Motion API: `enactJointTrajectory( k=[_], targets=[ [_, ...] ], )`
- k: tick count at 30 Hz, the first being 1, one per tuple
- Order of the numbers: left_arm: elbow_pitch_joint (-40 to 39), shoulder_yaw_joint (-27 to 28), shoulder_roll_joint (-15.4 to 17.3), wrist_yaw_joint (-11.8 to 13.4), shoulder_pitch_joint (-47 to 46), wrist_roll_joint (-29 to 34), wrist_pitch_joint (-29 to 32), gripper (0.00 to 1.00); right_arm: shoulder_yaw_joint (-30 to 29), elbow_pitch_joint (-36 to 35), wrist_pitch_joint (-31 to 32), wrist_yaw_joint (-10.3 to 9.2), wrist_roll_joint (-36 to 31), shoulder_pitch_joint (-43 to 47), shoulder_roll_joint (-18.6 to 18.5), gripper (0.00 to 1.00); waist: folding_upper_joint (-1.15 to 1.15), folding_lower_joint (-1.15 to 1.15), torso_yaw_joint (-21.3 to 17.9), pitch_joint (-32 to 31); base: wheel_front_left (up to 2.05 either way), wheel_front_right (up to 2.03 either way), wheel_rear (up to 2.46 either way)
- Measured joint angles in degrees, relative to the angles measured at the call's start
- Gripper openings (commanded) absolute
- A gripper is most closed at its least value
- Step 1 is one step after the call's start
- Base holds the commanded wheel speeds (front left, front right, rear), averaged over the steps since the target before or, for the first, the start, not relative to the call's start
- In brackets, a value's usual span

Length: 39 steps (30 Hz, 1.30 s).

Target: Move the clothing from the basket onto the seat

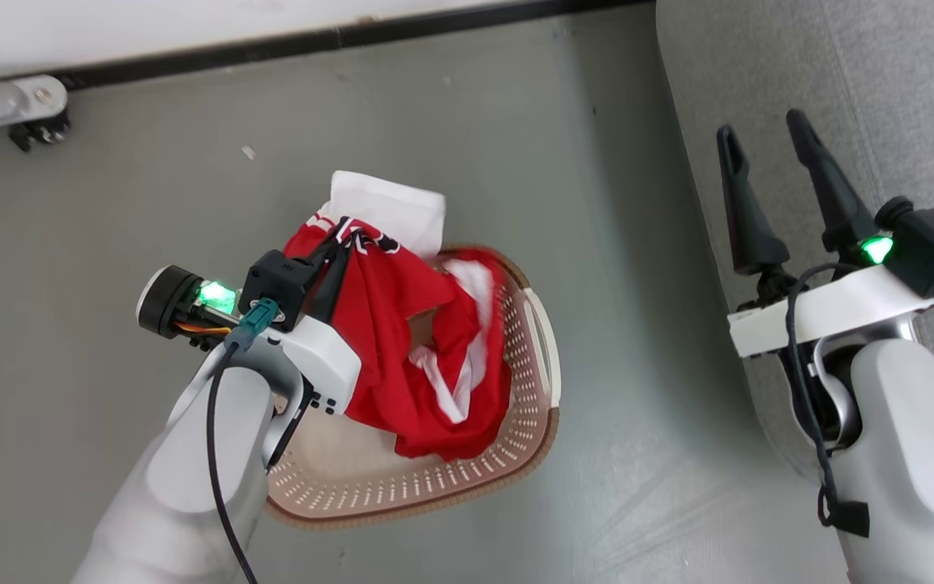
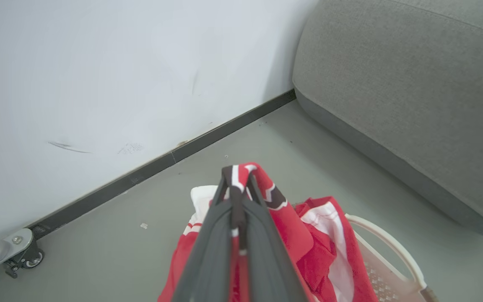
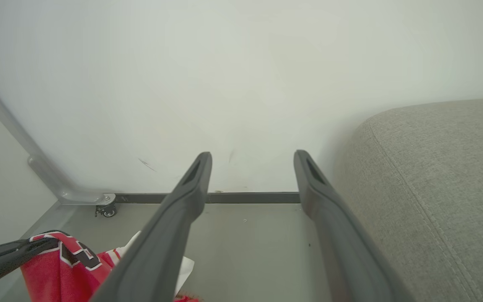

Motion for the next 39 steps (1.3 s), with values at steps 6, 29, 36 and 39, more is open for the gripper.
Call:
enactJointTrajectory(
  k=[6,29,36,39],
  targets=[
    [-1.4,0.7,-0.2,-0.6,0.1,-1.9,0.0,0.00,0.6,0.9,0.0,0.00,-0.8,1.8,0.0,1.00,0.00,0.00,1.0,-3.7,0.00,0.00,0.00],
    [-4.3,1.4,-0.5,-1.7,5.2,-7.3,2.6,0.00,3.2,5.0,0.0,0.00,-1.4,10.9,0.0,1.00,0.00,0.00,3.8,-18.6,0.00,0.00,0.00],
    [-5.8,1.4,-0.5,-1.7,6.8,-7.9,4.7,0.00,3.9,6.3,0.0,0.00,-1.5,14.0,0.0,1.00,0.00,0.00,4.8,-23.0,0.00,0.00,0.00],
    [-6.4,1.0,-0.5,-1.8,7.3,-8.4,5.7,0.00,4.6,6.7,0.0,0.00,-1.9,14.9,0.0,1.00,0.00,0.00,5.2,-24.5,0.00,0.00,0.00]
  ],
)
